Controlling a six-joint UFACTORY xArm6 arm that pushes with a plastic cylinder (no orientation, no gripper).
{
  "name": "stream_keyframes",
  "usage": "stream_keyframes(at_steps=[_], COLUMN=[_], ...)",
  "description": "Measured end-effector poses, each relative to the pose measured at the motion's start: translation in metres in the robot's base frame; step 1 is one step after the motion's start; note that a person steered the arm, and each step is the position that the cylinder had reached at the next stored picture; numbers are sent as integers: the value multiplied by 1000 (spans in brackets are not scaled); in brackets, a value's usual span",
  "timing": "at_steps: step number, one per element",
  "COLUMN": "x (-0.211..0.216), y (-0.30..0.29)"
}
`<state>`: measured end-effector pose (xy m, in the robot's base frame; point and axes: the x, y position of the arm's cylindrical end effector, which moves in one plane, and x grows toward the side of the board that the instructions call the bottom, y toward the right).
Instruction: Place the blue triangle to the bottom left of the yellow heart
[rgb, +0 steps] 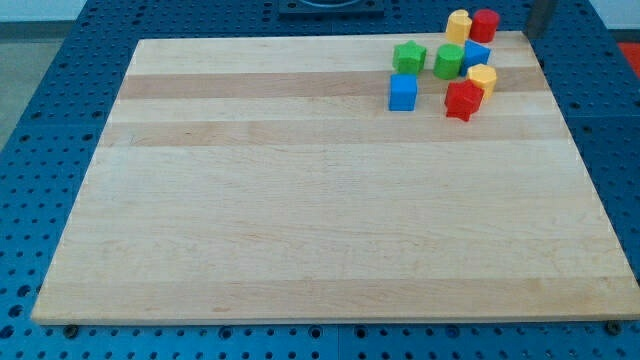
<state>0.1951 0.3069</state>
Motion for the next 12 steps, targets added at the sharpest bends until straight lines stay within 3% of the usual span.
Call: stream_keyframes(at_steps=[3, 4, 5, 6, 8, 12], x=[-3, 8, 59, 76, 61, 71], y=[-16, 27, 33, 25, 9, -54])
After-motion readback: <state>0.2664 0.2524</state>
